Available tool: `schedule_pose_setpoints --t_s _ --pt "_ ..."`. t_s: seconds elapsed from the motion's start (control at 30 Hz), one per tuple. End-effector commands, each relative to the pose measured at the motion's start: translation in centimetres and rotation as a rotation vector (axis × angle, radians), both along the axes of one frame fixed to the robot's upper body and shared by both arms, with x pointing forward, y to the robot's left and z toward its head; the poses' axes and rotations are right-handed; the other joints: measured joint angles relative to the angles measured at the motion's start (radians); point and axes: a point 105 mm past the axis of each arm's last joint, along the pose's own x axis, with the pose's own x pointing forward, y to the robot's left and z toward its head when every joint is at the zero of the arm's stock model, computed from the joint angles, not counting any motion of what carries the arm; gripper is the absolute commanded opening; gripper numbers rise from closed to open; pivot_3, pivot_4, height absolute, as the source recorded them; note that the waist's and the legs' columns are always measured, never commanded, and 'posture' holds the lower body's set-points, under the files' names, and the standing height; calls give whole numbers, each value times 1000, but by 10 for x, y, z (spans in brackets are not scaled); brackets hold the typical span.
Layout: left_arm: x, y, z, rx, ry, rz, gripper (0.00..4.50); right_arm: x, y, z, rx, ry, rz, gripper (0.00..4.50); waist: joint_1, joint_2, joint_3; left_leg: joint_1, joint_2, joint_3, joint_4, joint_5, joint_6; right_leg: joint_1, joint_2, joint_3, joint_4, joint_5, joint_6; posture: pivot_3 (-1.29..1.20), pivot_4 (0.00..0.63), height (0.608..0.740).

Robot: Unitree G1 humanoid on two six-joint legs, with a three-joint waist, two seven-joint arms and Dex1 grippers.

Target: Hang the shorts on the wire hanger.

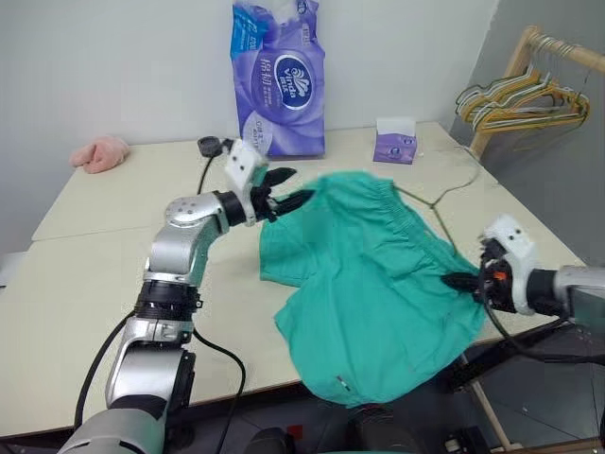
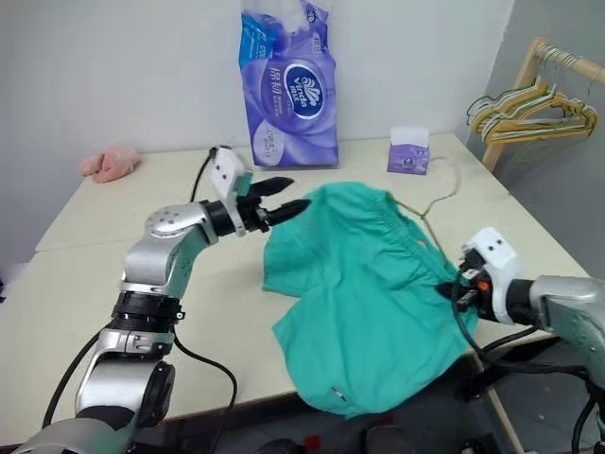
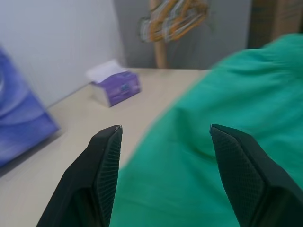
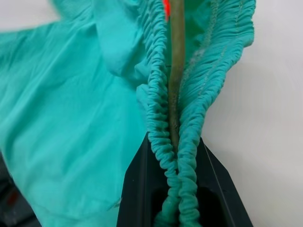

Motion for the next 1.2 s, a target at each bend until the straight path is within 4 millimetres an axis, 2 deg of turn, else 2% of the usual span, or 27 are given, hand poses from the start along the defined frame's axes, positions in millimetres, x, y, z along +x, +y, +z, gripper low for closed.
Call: schedule_pose_setpoints --t_s 0.03,0.13,0.27,0.37,0.43,0.57,0.77,0.9,1.0,1.2 --pt "-36 -52 7 35 -26 -218 3122 -14 -22 0 50 37 -182 9 1 2 1 0 0 0 0 0 0 0 0 0 0 0 0 -292 108 740" --pt "-56 -74 6 12 20 -343 3122 -23 -33 -6 95 41 -270 9 -8 6 8 0 0 1 0 0 0 0 0 1 0 0 0 -336 128 740" --pt "-75 -119 6 -39 42 -480 3122 -38 -68 -8 147 13 -496 9 -20 13 26 2 0 4 -1 0 1 2 3 4 -1 -4 6 -389 151 740" --pt "-80 -145 15 -74 34 -533 3122 -42 -89 9 151 -21 -577 9 -47 14 48 2 -2 8 0 -1 3 2 5 8 -2 -5 8 -417 165 740" --pt "-85 -160 24 -93 10 -567 3122 -44 -104 24 154 -38 -627 9 -67 11 59 2 -4 11 0 -2 5 2 5 11 -2 -5 9 -431 176 740" --pt "-95 -189 51 -150 -42 -655 3122 -49 -140 64 162 -84 -762 9 -107 10 79 0 -4 19 -2 -5 10 2 7 18 -6 -6 11 -463 196 740" --pt "-98 -208 66 -111 -194 -666 3122 -48 -162 102 220 -130 -990 9 -169 6 91 -1 -3 28 -4 -10 17 2 8 27 -16 -7 18 -470 205 740" --pt "-99 -217 74 -95 -277 -671 3122 -47 -188 123 220 -154 -1149 9 -189 4 96 -1 -5 33 -3 -12 21 2 7 32 -19 -7 24 -458 209 740" --pt "-100 -221 77 -97 -306 -682 3122 -43 -203 134 204 -162 -1207 9 -195 3 103 -1 -7 35 -3 -13 22 2 6 33 -20 -7 27 -447 211 740" --pt "-100 -229 86 -110 -348 -691 3122 -38 -232 143 173 -152 -1282 9 -193 7 114 -4 -7 35 -4 -14 25 1 6 35 -24 -7 28 -442 214 740"
